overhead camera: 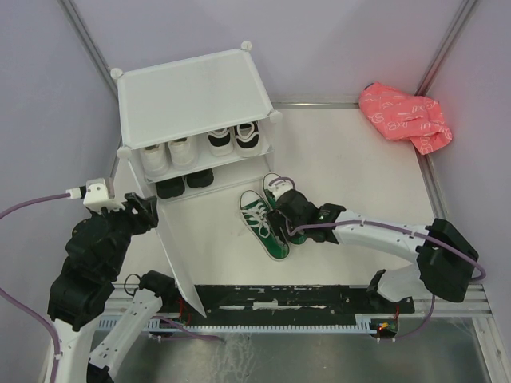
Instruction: Place and organize the shoes in the shoe cabinet
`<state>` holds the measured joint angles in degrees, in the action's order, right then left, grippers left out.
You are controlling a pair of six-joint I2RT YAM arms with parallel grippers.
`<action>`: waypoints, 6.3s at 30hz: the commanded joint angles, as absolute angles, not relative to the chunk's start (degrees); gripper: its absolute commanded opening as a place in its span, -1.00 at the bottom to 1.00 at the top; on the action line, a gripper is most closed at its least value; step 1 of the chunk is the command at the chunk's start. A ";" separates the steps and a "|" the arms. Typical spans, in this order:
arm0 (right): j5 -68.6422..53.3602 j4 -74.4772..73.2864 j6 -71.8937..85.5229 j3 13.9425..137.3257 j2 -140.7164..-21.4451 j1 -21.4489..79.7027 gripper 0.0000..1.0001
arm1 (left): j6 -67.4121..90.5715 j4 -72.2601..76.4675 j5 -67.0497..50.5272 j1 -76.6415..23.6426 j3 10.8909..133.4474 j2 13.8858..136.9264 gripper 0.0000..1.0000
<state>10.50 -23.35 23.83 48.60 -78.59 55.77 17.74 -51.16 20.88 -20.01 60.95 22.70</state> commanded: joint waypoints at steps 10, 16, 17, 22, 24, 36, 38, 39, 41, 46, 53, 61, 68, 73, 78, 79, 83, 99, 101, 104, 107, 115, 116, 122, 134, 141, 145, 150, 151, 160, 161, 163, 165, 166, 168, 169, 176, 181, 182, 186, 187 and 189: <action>14.24 -18.51 22.76 49.34 -87.46 55.82 0.11 | 18.28 -50.57 21.79 -20.25 62.02 22.10 0.36; 13.52 -20.64 20.87 51.74 -90.21 55.91 -0.43 | 18.27 -50.70 21.78 -20.28 61.73 21.77 0.36; 13.34 -20.70 20.91 51.95 -89.94 56.27 -0.54 | 18.27 -50.70 21.78 -20.23 61.82 21.65 0.37; 15.84 -23.92 18.88 56.86 -85.67 61.33 -0.93 | 18.12 -51.14 22.34 -20.47 62.08 21.53 0.37; 14.22 -26.11 18.31 60.70 -85.19 61.88 -0.95 | 18.10 -50.94 22.41 -20.56 62.14 21.61 0.37; 11.40 -18.99 16.04 71.81 -93.37 58.00 -0.96 | 18.00 -51.40 22.59 -20.56 63.36 21.66 0.37; 9.20 -16.13 15.97 73.42 -96.77 56.04 -0.96 | 18.02 -51.55 22.55 -20.56 63.77 21.71 0.37; 8.79 -15.07 15.52 74.36 -98.28 55.37 -0.96 | 18.09 -51.71 22.51 -20.57 63.99 21.71 0.37; 9.21 -12.82 14.19 76.56 -101.05 54.31 -0.96 | 18.11 -51.84 22.61 -20.54 64.39 21.71 0.37; 10.85 -7.67 13.62 79.96 -104.12 51.63 -0.96 | 18.19 -52.18 22.70 -20.57 64.71 21.75 0.37; 15.39 -3.08 15.04 81.38 -105.30 49.72 -0.96 | 18.05 -52.86 23.38 -20.53 65.25 21.76 0.37; 23.56 0.91 18.50 89.44 -114.38 49.50 -0.95 | 18.02 -52.54 23.14 -20.50 65.15 22.31 0.37; 26.38 5.03 18.84 91.65 -117.94 49.44 -0.90 | 17.93 -53.09 23.42 -20.57 65.75 22.49 0.37; 28.77 3.43 20.83 90.61 -117.03 49.48 0.10 | 17.93 -53.23 23.55 -20.57 65.88 22.59 0.37; 24.80 3.32 21.76 88.03 -113.81 49.46 0.36 | 18.06 -53.17 23.41 -20.57 65.41 22.46 0.37; 23.23 3.12 22.24 87.60 -112.95 49.46 0.37 | 18.08 -53.11 23.42 -20.57 65.39 22.48 0.37; 19.14 1.04 23.94 85.03 -108.64 49.93 0.40 | 17.77 -53.07 23.59 -20.57 65.49 22.49 0.38; 19.59 -4.80 27.50 66.66 -99.63 55.28 0.62 | 17.58 -53.26 24.52 -20.65 64.74 21.62 0.40; 20.61 -3.40 28.10 66.16 -101.51 55.30 0.61 | 17.66 -53.22 24.40 -20.63 64.61 21.70 0.40; 23.80 1.11 27.33 65.74 -104.16 55.30 0.62 | 17.75 -53.25 24.18 -20.57 64.68 21.76 0.40; 25.73 7.66 25.22 66.06 -107.47 54.92 0.62 | 17.73 -53.48 24.49 -20.55 64.71 21.67 0.40; 30.10 16.20 21.43 70.83 -115.25 53.45 0.61 | 18.02 -54.64 24.98 -20.57 65.21 21.04 0.40; 30.82 17.74 20.37 70.89 -115.48 53.44 0.61 | 17.95 -54.62 25.11 -20.57 65.21 20.93 0.40; 32.90 18.22 15.37 75.59 -116.24 53.05 0.61 | 17.80 -54.19 24.84 -20.56 64.93 21.09 0.40; 24.45 17.14 19.46 81.24 -119.39 48.52 0.58 | 17.82 -54.31 25.13 -20.57 66.20 21.40 0.40; 23.79 20.28 20.39 79.60 -117.39 48.52 0.57 | 18.36 -54.32 24.81 -20.58 65.66 21.27 0.39; 21.69 20.61 21.19 81.48 -117.96 48.50 0.54 | 18.59 -54.31 24.79 -20.59 65.65 21.49 0.39; 19.96 17.54 22.30 87.68 -123.21 48.52 0.53 | 18.86 -54.43 24.80 -20.59 65.64 21.36 0.39; 20.06 17.34 22.44 88.88 -124.46 48.52 0.52 | 18.89 -54.51 24.82 -20.61 65.72 21.42 0.40; 20.30 18.40 22.26 90.70 -128.17 49.22 0.52 | 19.15 -55.02 25.00 -20.57 66.06 22.57 0.39; 22.25 16.51 22.22 92.09 -128.93 49.15 0.53 | 19.24 -54.90 24.92 -20.52 65.94 22.66 0.39; 26.28 12.63 22.19 93.57 -129.12 49.13 0.54 | 19.16 -54.93 25.13 -20.57 65.98 22.83 0.39; 29.89 12.22 22.71 92.34 -128.12 49.09 0.56 | 19.02 -55.18 25.60 -20.57 66.24 22.92 0.39; 30.71 12.85 22.81 91.13 -127.59 49.00 0.56 | 19.03 -55.31 25.89 -20.58 66.33 22.98 0.39; 29.21 13.33 22.68 89.92 -127.23 48.58 0.56 | 18.82 -55.37 26.30 -20.56 66.49 23.19 0.39; 27.11 13.66 22.28 89.71 -127.37 48.45 0.56 | 18.77 -55.35 26.38 -20.49 66.57 23.57 0.39; 13.30 18.92 22.31 79.94 -120.15 48.43 0.65 | 20.48 -50.33 23.50 -20.57 72.02 28.61 0.38; 12.08 15.85 19.07 73.38 -109.70 47.73 0.83 | 21.22 -42.80 19.54 -20.60 76.93 33.32 0.34; 11.86 14.92 19.06 72.90 -108.41 47.09 0.86 | 20.97 -41.14 18.67 -20.58 77.14 34.41 0.32; 6.02 10.99 21.55 74.65 -108.09 41.50 0.88 | 20.87 -36.40 15.03 -20.56 76.66 39.88 0.29; 4.55 10.24 21.81 75.80 -108.98 40.31 0.87 | 21.21 -35.38 14.13 -20.57 76.17 41.16 0.28; 1.50 8.73 22.04 78.35 -111.12 38.39 0.85 | 21.65 -32.98 12.21 -20.54 75.02 43.44 0.27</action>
<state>8.12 11.64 20.95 74.28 -108.77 43.13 19.03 -40.99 17.69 -20.38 76.09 38.37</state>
